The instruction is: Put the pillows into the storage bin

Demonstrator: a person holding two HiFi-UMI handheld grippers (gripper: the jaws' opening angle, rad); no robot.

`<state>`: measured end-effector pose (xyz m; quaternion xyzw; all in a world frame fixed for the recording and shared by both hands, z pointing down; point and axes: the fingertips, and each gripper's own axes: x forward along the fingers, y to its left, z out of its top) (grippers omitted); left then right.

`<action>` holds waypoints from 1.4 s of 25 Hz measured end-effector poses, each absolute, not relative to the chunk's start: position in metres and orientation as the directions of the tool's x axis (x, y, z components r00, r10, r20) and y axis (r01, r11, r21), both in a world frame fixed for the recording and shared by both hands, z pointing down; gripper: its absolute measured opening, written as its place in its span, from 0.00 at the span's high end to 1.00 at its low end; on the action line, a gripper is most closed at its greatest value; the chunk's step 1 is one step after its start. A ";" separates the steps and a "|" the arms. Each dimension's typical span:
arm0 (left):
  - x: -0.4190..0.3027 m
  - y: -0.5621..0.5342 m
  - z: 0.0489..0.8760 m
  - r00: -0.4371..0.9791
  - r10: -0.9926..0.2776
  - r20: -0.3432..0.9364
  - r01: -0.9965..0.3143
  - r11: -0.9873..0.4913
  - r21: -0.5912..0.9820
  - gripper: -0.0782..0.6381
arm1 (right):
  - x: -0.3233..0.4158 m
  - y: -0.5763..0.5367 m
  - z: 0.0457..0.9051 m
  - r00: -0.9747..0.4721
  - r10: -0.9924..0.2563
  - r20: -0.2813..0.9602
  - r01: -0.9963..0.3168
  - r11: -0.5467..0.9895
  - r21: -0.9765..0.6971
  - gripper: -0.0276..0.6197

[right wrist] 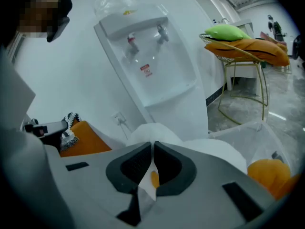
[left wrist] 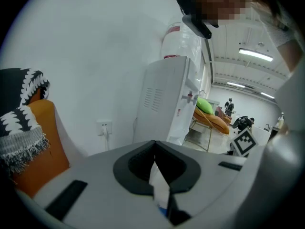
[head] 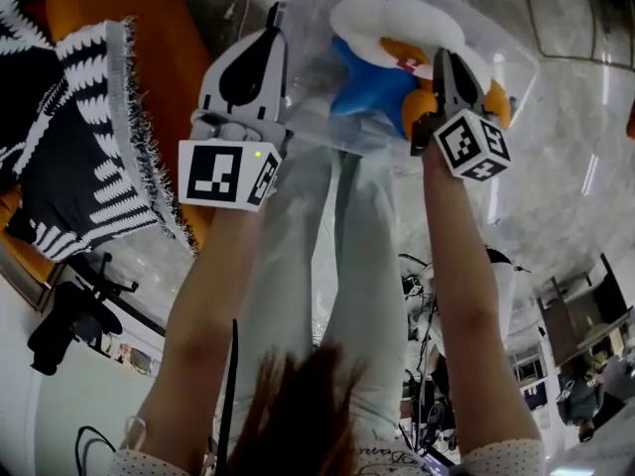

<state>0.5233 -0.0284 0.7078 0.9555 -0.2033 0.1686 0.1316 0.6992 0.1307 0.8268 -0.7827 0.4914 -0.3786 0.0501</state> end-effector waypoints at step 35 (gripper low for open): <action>0.571 -0.054 0.371 0.932 -0.318 0.173 -0.344 -0.927 0.150 0.89 | 0.760 0.184 0.335 0.485 -0.869 0.096 -0.858 -0.494 -0.141 0.94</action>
